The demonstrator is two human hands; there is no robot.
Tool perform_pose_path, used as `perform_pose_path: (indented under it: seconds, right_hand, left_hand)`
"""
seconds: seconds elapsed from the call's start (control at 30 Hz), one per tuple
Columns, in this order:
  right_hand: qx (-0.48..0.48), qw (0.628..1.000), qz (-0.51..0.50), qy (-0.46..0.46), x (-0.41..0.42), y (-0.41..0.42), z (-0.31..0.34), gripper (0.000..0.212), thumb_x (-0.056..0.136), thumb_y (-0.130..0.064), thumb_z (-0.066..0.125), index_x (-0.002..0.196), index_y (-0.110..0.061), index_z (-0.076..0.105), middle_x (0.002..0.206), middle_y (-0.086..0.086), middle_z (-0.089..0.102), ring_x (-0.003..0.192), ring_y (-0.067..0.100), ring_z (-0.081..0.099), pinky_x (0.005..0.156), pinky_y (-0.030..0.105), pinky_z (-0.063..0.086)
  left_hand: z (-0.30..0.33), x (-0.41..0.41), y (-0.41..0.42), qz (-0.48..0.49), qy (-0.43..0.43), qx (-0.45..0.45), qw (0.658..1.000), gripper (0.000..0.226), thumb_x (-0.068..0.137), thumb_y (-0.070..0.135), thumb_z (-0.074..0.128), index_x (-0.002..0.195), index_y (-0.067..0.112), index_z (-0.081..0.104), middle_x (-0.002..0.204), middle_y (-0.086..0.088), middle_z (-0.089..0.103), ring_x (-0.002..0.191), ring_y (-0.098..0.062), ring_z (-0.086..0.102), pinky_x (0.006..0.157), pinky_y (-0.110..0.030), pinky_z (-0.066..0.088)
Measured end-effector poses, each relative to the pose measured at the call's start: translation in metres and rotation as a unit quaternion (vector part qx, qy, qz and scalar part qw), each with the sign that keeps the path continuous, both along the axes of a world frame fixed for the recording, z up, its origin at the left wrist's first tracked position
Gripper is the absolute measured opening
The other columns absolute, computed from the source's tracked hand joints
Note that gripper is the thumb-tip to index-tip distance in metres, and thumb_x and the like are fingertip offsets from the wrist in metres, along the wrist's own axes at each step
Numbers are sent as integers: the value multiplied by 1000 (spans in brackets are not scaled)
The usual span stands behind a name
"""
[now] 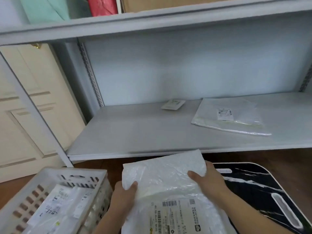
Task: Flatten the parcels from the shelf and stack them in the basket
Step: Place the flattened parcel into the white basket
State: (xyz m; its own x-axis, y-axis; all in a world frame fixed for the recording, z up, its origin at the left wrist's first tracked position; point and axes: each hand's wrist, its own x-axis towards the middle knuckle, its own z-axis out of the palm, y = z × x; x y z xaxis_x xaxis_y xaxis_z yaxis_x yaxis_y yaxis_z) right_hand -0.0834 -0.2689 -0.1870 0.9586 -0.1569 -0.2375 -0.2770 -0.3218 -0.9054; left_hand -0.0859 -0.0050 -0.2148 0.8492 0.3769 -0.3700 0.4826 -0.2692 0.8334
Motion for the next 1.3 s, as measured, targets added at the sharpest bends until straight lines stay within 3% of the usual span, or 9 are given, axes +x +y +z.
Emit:
perform_pose_path:
  seconds: [0.03, 0.13, 0.27, 0.37, 0.43, 0.5, 0.57, 0.8, 1.3]
  right_hand:
    - [-19, 1000, -4, 9, -2, 2, -9, 63, 85, -32, 72, 137, -19, 40, 118, -3, 59, 104, 17, 57, 89, 33, 48]
    - [-114, 993, -1, 13, -5, 5, -40, 77, 87, -41, 66, 149, -20, 24, 142, 8, 45, 120, 25, 52, 100, 40, 45]
    - [-200, 976, 54, 61, -5, -2, -65, 83, 96, -49, 45, 154, -25, -11, 158, 15, 6, 142, 34, 25, 112, 45, 32]
    - [-346, 930, 82, 94, -4, -8, -85, 74, 97, -60, 25, 152, -29, -13, 160, 16, -15, 147, 39, -7, 117, 57, 12]
    - [-476, 874, 89, 39, -4, -9, -99, 69, 96, -63, 14, 154, -26, 8, 160, 22, 1, 146, 44, 0, 114, 61, 10]
    - [-503, 854, 124, -33, -2, -7, -114, 66, 98, -61, 15, 145, -23, 40, 153, 20, 31, 143, 43, 20, 114, 59, 15]
    - [-500, 836, 209, -83, -3, 2, -126, 59, 100, -55, 15, 139, -24, 47, 151, 13, 38, 143, 36, 22, 110, 52, 18]
    - [-484, 827, 244, -151, 2, 20, -150, 58, 102, -41, 10, 147, -19, 38, 158, 7, 27, 146, 30, 21, 109, 53, 21]
    - [-496, 822, 238, -143, 6, 22, -161, 58, 102, -42, 9, 149, -21, 34, 160, 5, 21, 148, 31, 16, 110, 57, 18]
  left_hand:
    - [-8, -1, -2, 7, -4, 16, 1000, 51, 92, 36, 59, 132, 10, 43, 112, -6, 59, 88, -20, 58, 66, -32, 50]
    - [-30, -2, -13, -28, 2, 96, 995, 78, 87, 36, 64, 148, 16, 20, 142, -8, 45, 120, -31, 51, 99, -43, 45]
    - [-50, 6, -32, -114, 11, 172, 978, 86, 87, 36, 63, 151, 25, 6, 146, -15, 30, 126, -33, 44, 101, -46, 43]
    - [-67, 8, -49, -198, 23, 388, 900, 76, 95, 48, 46, 153, 28, 2, 158, -16, 4, 144, -37, 15, 116, -47, 23]
    - [-81, 7, -55, -251, -47, 488, 835, 62, 97, 54, 30, 153, 31, 14, 161, -14, 4, 147, -37, 8, 119, -46, 12]
    - [-95, 8, -64, -296, -86, 487, 817, 56, 97, 56, 20, 144, 33, 38, 156, -10, 28, 142, -37, 24, 115, -49, 16]
    - [-107, 10, -74, -332, -79, 490, 802, 54, 98, 55, 16, 139, 35, 45, 152, -6, 38, 140, -34, 26, 109, -52, 14]
    - [-127, 11, -89, -343, -124, 503, 784, 55, 93, 47, 33, 146, 32, 36, 157, -2, 28, 146, -31, 20, 107, -64, 19]
    - [-135, 14, -89, -349, -130, 493, 786, 58, 94, 45, 34, 149, 30, 30, 160, -2, 17, 147, -33, 13, 106, -68, 19]
